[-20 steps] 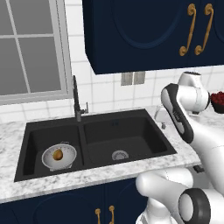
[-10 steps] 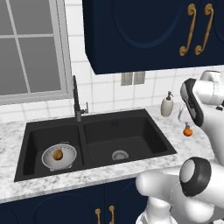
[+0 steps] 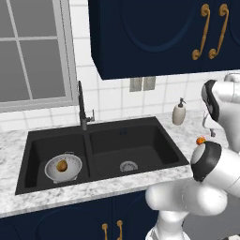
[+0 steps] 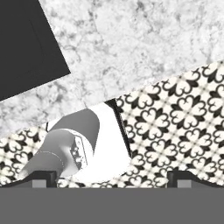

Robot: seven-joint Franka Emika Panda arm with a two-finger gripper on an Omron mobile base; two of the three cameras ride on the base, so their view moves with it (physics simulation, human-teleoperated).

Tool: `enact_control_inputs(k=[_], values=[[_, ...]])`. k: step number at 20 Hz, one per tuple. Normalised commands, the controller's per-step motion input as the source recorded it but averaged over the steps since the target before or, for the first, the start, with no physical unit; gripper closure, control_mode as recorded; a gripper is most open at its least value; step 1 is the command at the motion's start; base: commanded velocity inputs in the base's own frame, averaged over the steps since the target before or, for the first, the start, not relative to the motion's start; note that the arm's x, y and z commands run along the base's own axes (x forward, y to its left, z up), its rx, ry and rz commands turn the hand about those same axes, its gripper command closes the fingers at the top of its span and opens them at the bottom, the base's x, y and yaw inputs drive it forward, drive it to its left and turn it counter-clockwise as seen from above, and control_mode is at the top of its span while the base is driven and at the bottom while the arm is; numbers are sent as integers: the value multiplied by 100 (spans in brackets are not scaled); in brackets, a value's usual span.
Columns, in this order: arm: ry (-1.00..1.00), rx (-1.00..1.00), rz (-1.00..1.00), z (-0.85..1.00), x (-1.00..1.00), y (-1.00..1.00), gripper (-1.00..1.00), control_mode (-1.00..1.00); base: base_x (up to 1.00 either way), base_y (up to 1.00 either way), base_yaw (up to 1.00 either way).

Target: Put the colander in the sink, put the pear, tangerine in the colander, and turn on the sink faucet and pour water over the colander.

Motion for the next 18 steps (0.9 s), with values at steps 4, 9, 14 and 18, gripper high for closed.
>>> enact_control_inputs(k=[4,9,14,18], values=[[0,0,0,-22,4,-41,-100,-100,0,0,0],[0,0,1,-13,18,-14,-100,-100,0,0,0],[0,0,4,-35,46,0,-100,-100,0,0,0],[0,0,5,-33,38,0,-100,-100,0,0,0]])
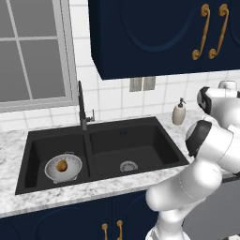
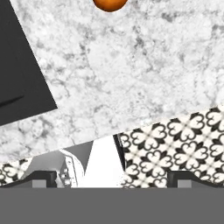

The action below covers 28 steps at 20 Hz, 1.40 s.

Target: Put the colander in the sink, put the pear, tangerine in the colander, and turn on the sink faucet and pour water over the colander.

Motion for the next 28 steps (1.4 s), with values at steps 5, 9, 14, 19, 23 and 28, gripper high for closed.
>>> enact_control_inputs(k=[5,9,14,19,23,28], values=[[2,0,2,-18,29,-2,-100,-100,0,0,0],[8,1,5,-16,12,-16,-100,-100,0,0,0],[7,0,3,-24,13,-13,-100,-100,0,0,0],[3,0,2,-25,20,-9,-100,-100,0,0,0],[0,0,0,-46,48,0,-100,-100,0,0,0],[-4,0,0,-44,39,0,-100,-100,0,0,0]])
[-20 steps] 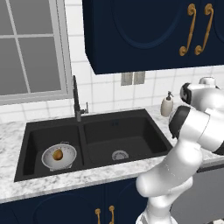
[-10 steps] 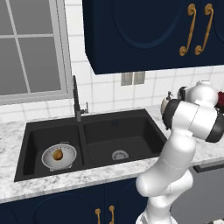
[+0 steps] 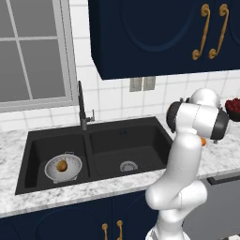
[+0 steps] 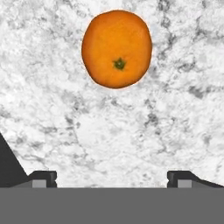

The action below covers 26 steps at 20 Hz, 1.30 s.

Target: Put the colander in the sink, put the pear, tangerine in the colander, and turn on the sink faucet and pour water over the colander.

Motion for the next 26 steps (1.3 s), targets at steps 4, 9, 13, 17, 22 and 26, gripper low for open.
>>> enact_control_inputs(k=[4,9,13,17,22,26], values=[[-5,3,0,-14,27,-12,-100,-100,0,0,0],[-11,1,0,-20,37,-9,-100,-100,0,0,0],[-11,0,0,-25,33,0,-100,-100,0,0,0],[-8,0,0,-20,27,-2,-100,-100,0,0,0],[-2,0,0,-10,11,-7,-100,-100,0,0,0],[0,0,0,-2,0,-3,-100,-100,0,0,0]])
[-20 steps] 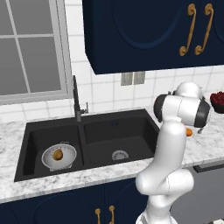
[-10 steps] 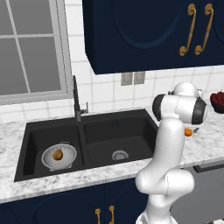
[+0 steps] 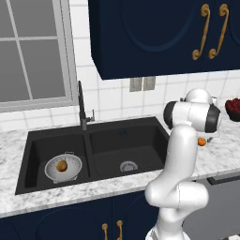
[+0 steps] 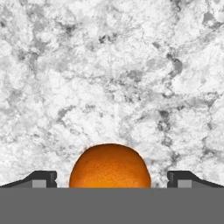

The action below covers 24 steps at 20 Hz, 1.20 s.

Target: Put the colander in the sink, put the pear, tangerine in the colander, and turn on the sink faucet and pour water over the colander.

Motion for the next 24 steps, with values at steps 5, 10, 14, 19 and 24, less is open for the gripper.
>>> enact_control_inputs(k=[5,10,14,19,24], values=[[0,0,0,-21,0,0,-100,-100,0,0,0],[0,0,0,-27,0,0,100,-100,0,0,0],[-2,0,0,-1,-8,0,100,-100,0,0,0],[-11,0,0,5,-35,7,100,-100,0,0,0],[-24,0,0,3,-34,71,100,-100,0,0,0]])
